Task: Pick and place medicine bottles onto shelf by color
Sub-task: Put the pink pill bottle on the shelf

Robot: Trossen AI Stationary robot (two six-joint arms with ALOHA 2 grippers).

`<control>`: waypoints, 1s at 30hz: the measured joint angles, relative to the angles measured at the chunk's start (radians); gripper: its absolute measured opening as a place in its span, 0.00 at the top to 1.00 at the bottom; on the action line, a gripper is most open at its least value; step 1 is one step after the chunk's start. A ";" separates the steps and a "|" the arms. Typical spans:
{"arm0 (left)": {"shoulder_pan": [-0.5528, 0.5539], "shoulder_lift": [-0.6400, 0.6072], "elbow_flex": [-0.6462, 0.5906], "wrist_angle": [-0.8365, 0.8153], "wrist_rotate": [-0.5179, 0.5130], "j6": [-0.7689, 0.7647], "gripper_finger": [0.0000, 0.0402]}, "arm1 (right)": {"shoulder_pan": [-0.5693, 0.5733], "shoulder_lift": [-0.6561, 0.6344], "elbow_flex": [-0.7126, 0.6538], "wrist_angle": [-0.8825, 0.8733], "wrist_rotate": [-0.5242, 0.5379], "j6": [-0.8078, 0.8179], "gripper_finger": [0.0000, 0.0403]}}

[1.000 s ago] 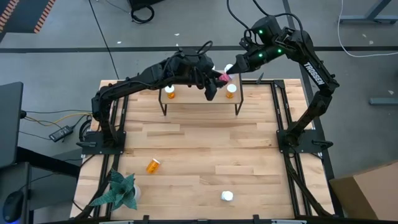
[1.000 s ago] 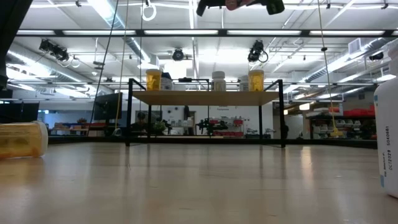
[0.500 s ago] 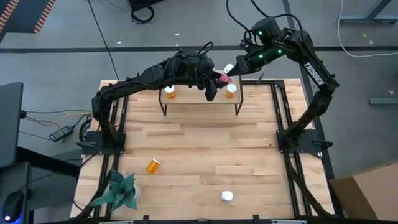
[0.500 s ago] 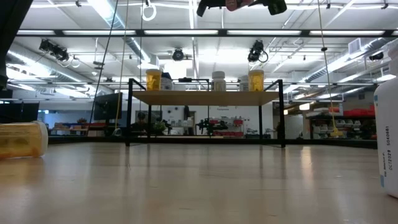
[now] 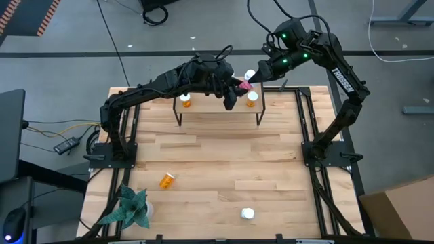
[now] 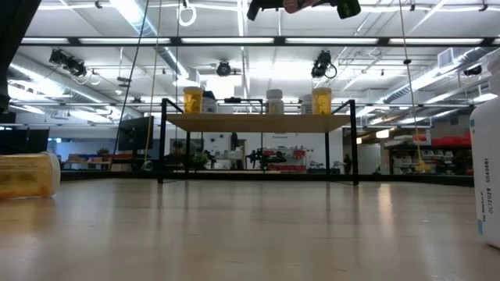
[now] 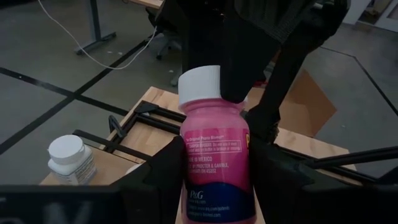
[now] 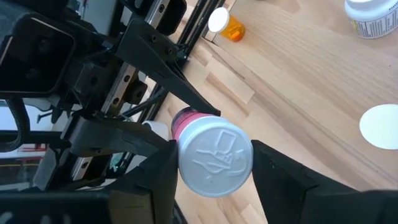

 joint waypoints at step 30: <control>0.054 -0.001 0.000 -0.093 -0.008 0.026 0.37 | 0.128 0.000 0.000 0.065 0.300 -0.060 0.55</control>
